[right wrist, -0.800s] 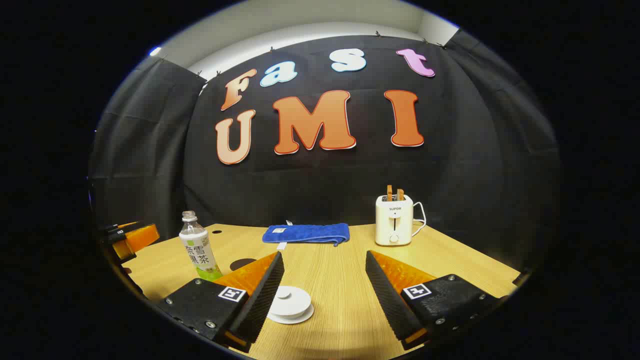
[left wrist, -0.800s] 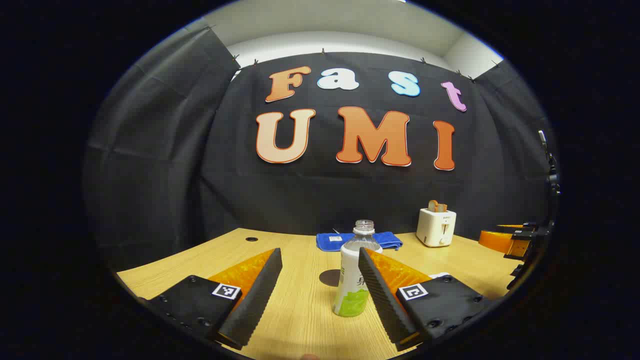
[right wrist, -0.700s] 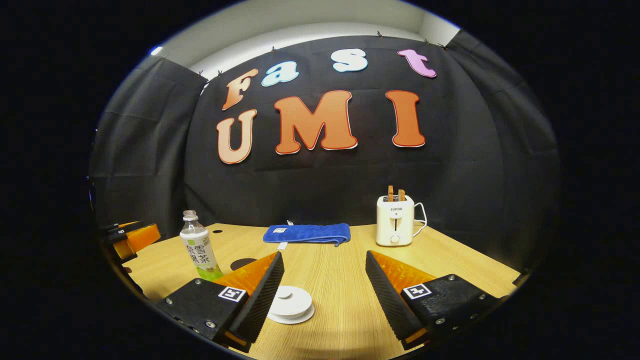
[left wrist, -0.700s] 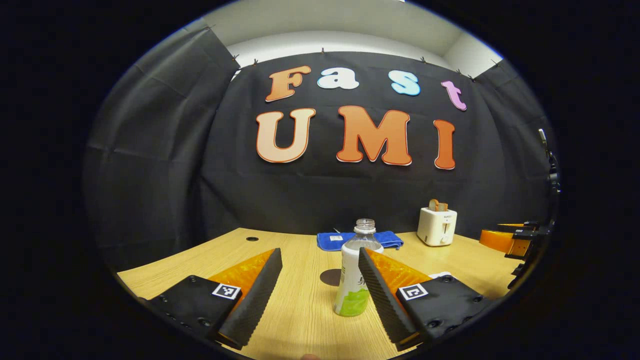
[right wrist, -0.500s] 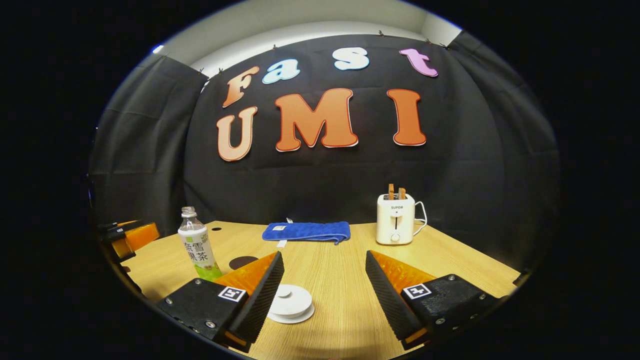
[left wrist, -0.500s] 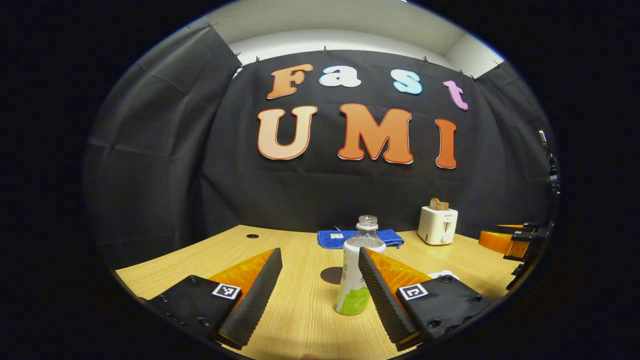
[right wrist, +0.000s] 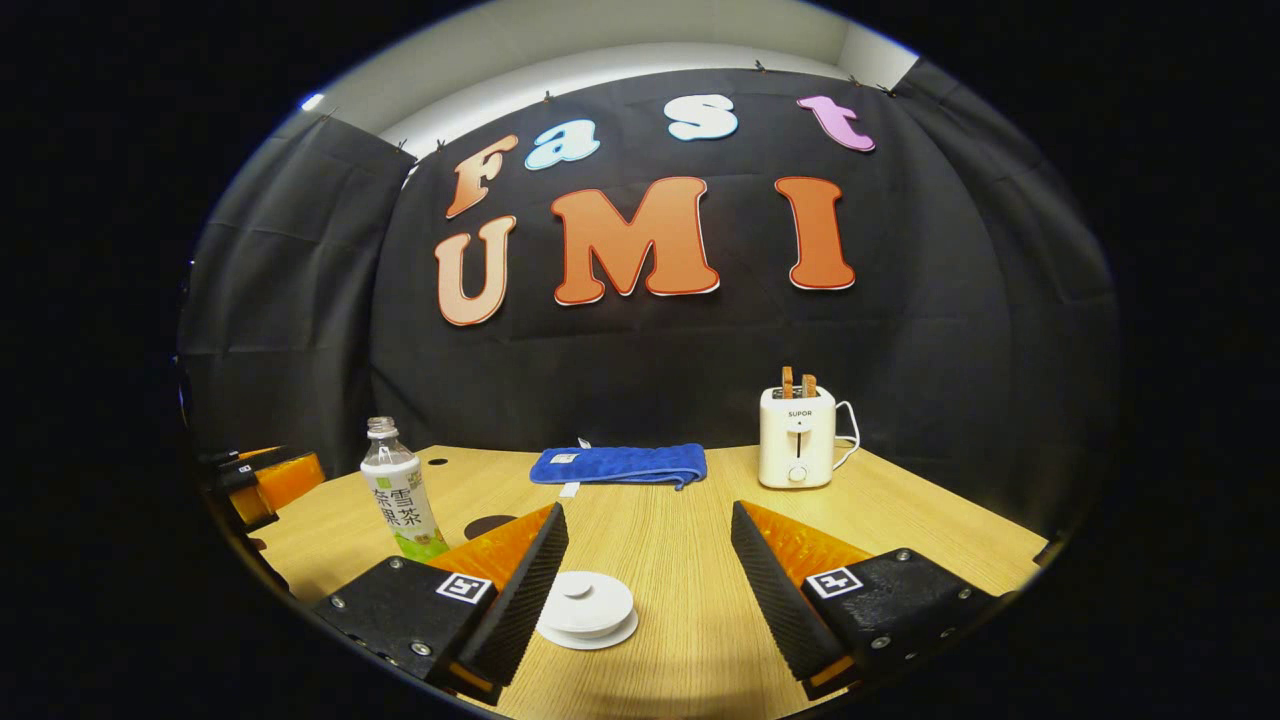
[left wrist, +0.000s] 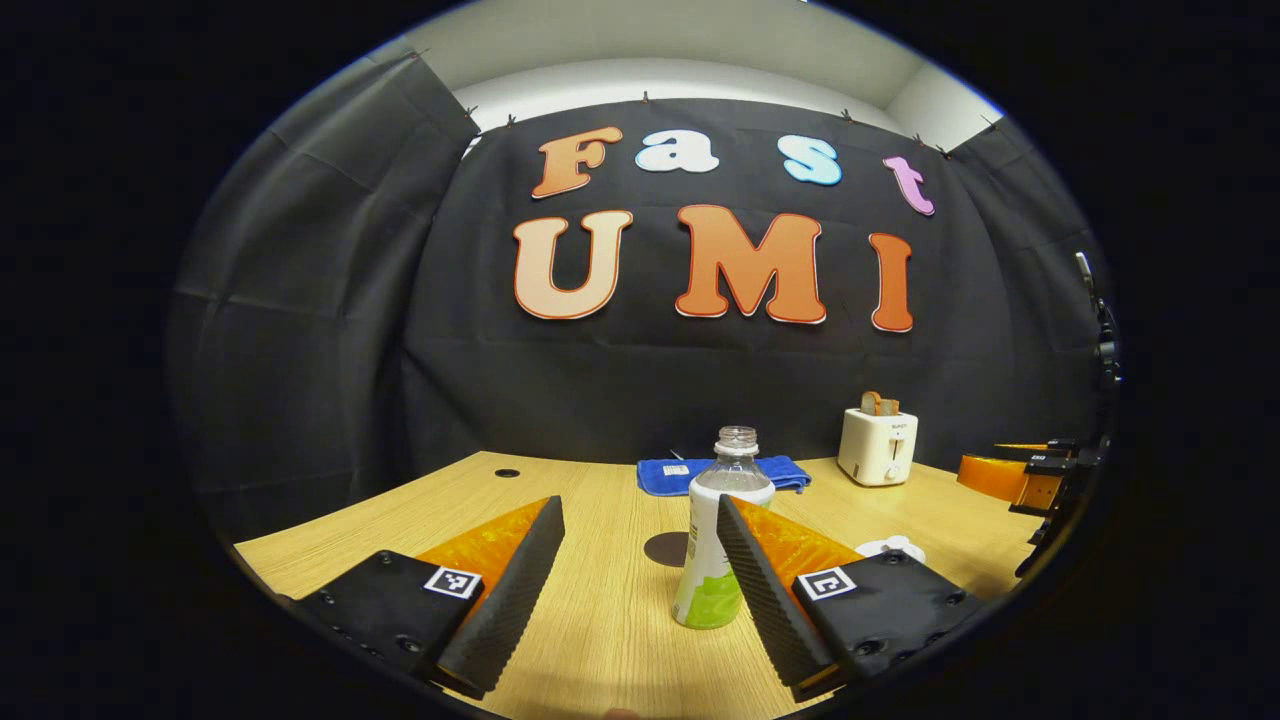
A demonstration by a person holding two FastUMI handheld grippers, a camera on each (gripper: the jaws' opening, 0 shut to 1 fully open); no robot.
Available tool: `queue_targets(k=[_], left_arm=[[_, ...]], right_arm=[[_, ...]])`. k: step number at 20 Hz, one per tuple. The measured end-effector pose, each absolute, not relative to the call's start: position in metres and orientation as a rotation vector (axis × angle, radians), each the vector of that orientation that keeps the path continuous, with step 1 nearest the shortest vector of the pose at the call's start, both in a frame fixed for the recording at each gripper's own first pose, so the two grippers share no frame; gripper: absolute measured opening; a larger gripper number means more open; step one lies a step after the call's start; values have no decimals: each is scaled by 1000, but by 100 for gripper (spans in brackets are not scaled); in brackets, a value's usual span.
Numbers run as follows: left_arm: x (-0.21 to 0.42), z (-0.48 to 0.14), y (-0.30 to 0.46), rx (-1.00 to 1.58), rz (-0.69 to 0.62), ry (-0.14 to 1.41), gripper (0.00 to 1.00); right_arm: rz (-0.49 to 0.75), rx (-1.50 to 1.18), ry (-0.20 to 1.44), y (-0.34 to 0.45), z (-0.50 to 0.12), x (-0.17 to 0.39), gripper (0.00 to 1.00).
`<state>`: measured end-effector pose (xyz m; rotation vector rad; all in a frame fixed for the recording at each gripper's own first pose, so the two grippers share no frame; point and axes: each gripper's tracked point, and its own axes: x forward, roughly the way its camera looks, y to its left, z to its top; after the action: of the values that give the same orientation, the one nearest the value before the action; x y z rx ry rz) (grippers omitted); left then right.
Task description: Open the teacup lid with one hand, grasp the water bottle and pour water into the teacup with the other hand; after pouring, place the water bottle on the coaster and then close the teacup lid.
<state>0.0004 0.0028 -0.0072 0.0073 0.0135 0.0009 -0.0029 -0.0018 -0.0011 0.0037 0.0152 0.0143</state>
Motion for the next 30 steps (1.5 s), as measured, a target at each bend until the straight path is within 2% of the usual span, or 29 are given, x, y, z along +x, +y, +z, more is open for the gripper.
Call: queue_targets(k=[10,26,28,30], left_arm=[[2,-13,2,20,1,26,99],[21,-32,7,9,-12,62,99],[20,-33,8,11,-12,63,99],[20,-33,11,10,-8,63,99]], right_arm=[[37,-24,48,2,-8,-3,98],[61,-144,193,44,-69,36,98],[76,-154,210,50,-75,39,94],[83,-164,224,54,-80,39,81]])
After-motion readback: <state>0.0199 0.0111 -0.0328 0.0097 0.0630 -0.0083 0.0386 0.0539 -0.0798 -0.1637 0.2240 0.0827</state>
